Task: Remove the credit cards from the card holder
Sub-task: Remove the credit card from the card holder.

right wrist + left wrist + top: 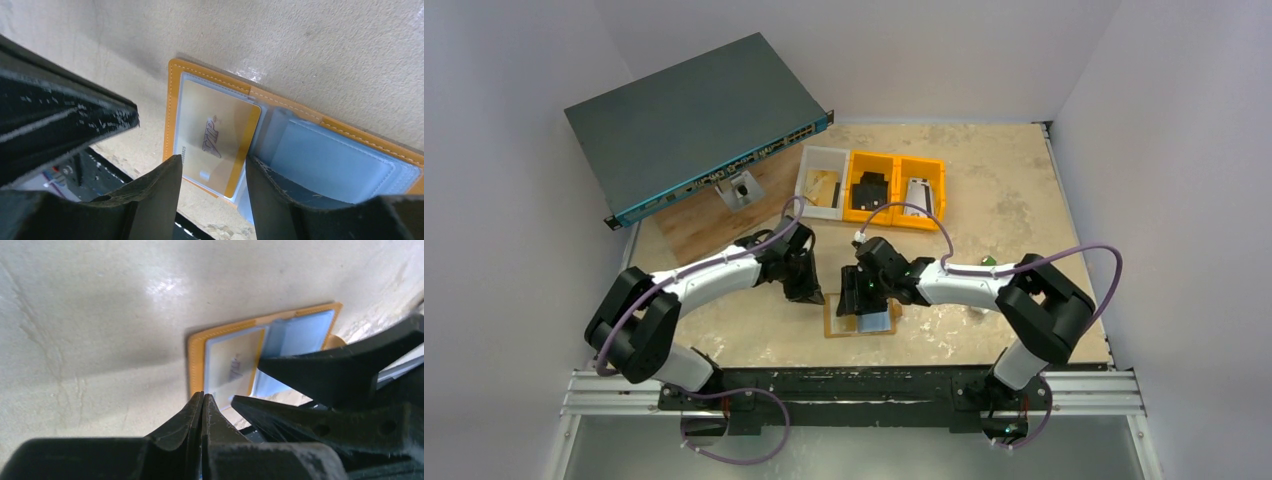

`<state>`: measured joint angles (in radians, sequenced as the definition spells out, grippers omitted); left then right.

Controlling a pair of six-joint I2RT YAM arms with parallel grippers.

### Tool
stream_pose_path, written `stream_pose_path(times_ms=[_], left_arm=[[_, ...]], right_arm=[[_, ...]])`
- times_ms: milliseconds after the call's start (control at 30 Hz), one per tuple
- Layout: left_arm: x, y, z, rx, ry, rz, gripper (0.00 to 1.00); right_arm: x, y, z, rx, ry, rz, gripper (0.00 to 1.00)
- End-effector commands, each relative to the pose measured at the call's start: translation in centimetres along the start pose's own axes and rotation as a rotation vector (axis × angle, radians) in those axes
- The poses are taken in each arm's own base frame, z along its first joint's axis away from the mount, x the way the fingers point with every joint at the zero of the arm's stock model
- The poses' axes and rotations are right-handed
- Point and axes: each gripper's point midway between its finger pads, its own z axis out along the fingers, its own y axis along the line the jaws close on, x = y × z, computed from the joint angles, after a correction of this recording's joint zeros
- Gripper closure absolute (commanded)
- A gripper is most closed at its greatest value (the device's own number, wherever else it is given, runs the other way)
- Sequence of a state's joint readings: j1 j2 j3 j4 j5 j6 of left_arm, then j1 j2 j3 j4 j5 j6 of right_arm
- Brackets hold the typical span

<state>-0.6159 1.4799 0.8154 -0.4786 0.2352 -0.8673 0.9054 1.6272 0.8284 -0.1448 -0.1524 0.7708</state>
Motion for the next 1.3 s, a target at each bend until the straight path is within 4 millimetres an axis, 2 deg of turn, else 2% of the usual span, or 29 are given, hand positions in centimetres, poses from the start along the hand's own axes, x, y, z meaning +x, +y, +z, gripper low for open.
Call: stream_pose_path(times_ms=[0, 167, 700, 967, 1267], left_arm=[[-0.2, -1.3, -0.5, 0.031, -0.025, 0.059, 1.00], [0.7, -0.9, 0.8, -0.002, 0.018, 0.067, 1.00], [2.7, 1.9, 3.9, -0.112, 0.123, 0.045, 1.00], [3.3, 2.8, 4.4, -0.136, 0.145, 0.038, 1.00], [3.5, 3.1, 4.5, -0.144, 0.153, 0.035, 1.00]], right_arm=[[0.5, 0.2, 0.3, -0.070, 0.011, 0.053, 0.50], [0.7, -0.3, 0.5, -0.080, 0.011, 0.087, 0.55], [1.7, -1.5, 1.4, -0.092, 0.027, 0.147, 0.59], [2.2, -0.8, 1.3, -0.238, 0.051, 0.202, 0.76], [1.6, -0.2, 0.4, -0.375, 0.030, 0.261, 0.91]])
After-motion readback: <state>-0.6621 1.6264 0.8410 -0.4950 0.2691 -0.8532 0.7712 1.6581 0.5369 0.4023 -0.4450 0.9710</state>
